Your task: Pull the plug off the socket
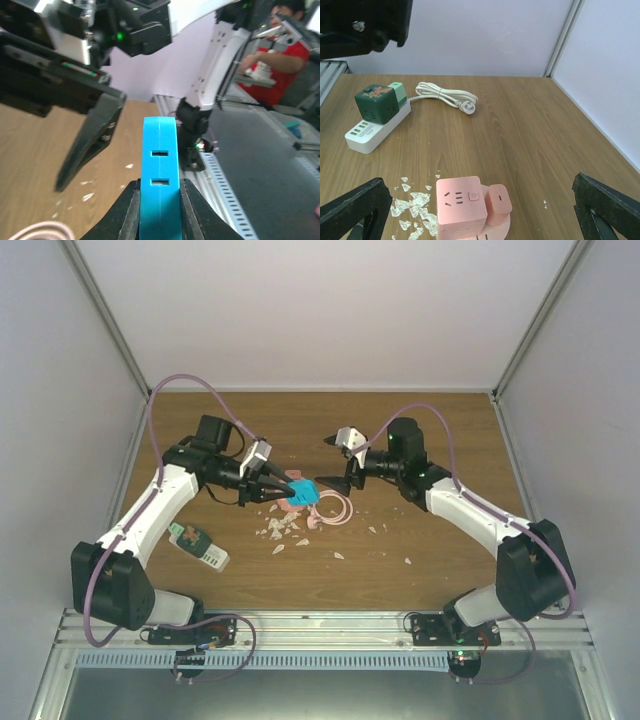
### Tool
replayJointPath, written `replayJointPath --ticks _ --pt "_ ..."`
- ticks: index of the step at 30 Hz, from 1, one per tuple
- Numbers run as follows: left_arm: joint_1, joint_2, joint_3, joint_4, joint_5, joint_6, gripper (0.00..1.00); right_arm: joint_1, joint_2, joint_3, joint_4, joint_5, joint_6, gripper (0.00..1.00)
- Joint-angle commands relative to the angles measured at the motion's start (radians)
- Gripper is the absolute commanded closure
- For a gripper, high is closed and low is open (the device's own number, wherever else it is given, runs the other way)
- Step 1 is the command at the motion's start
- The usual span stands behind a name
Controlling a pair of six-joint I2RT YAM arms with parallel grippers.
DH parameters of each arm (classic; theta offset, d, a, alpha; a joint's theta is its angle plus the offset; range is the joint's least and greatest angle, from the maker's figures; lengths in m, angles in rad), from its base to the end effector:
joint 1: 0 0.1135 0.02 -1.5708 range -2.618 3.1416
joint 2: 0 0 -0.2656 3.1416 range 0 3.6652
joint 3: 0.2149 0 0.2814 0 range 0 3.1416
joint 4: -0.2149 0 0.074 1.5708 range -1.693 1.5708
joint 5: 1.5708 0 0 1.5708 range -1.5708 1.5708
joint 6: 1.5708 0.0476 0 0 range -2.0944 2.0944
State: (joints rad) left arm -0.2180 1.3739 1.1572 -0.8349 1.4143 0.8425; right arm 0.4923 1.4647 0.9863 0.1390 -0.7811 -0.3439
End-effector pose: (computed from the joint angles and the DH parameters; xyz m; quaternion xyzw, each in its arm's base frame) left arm 0.2728 -0.1086 0.3028 0.5155 0.5495 -0.5376 0.3786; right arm 0.3060 0.2022 0.2684 -0.5074 0.6006 0.3495 0.5095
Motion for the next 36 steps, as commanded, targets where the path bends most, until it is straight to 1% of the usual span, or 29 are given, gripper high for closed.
replayJointPath --ticks 1,6,11,21,29,36 --pt "-0.053 -0.001 0.006 0.033 0.103 -0.071 1.0 0.009 -0.037 -0.022 0.056 -0.003 0.057 0.0" --pt "-0.071 -0.005 0.006 0.133 0.142 -0.186 1.0 0.034 -0.055 -0.053 0.047 -0.028 0.03 0.0" --pt "-0.097 -0.023 -0.027 0.246 0.108 -0.282 1.0 0.048 -0.059 -0.058 0.05 -0.073 0.026 0.0" --pt "-0.112 -0.029 -0.058 0.365 0.062 -0.372 1.0 0.085 -0.065 -0.027 0.012 -0.123 0.025 0.0" --pt "-0.114 -0.035 -0.065 0.39 0.02 -0.398 1.0 0.091 -0.074 -0.02 0.014 -0.127 0.054 0.0" --pt "-0.11 -0.027 -0.064 0.424 0.002 -0.432 1.0 0.091 -0.091 -0.034 0.009 -0.13 0.045 0.0"
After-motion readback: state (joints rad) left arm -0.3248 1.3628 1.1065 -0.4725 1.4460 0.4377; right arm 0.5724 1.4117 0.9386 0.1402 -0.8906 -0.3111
